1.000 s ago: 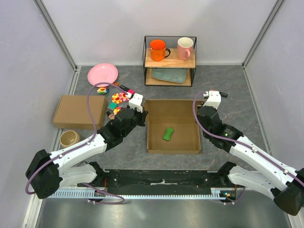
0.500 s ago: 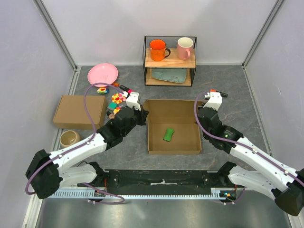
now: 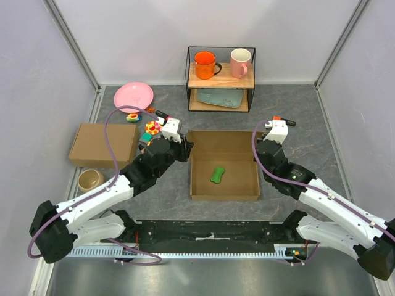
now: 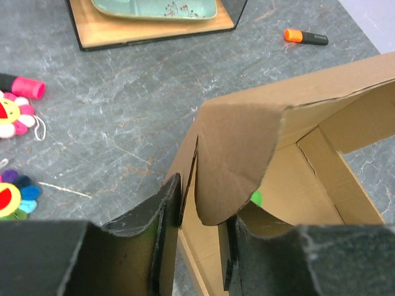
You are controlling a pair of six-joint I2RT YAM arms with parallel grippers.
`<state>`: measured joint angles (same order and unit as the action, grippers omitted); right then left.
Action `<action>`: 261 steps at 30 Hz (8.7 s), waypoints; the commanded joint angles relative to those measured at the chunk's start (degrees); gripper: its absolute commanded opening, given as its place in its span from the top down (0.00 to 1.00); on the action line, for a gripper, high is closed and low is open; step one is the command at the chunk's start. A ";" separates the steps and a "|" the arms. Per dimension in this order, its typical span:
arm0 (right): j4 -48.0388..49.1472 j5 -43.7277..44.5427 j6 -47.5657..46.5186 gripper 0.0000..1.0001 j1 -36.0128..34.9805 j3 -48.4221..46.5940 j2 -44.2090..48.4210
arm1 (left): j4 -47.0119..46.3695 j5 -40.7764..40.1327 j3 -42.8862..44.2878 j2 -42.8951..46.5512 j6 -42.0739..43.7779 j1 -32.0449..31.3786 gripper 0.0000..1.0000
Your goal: Fold the paper box
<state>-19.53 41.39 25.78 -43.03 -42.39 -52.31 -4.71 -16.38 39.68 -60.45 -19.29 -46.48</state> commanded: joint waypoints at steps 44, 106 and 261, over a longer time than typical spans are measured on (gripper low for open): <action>6.15 -0.78 5.69 1.00 -10.05 6.79 2.57 | -7.33 -2.69 -5.14 2.87 -2.16 -7.13 0.90; -17.02 31.03 31.68 0.50 -40.64 10.24 15.66 | 1.63 -13.06 -30.89 36.10 -9.62 -11.97 0.83; 2.13 -28.12 11.22 0.35 5.76 8.20 -8.42 | 22.00 9.37 -7.26 -1.77 -14.89 8.95 0.63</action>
<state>-15.66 9.34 39.46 -37.08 -32.62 -59.46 14.39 -2.22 32.97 -58.72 -36.10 -37.32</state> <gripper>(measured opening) 0.655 0.383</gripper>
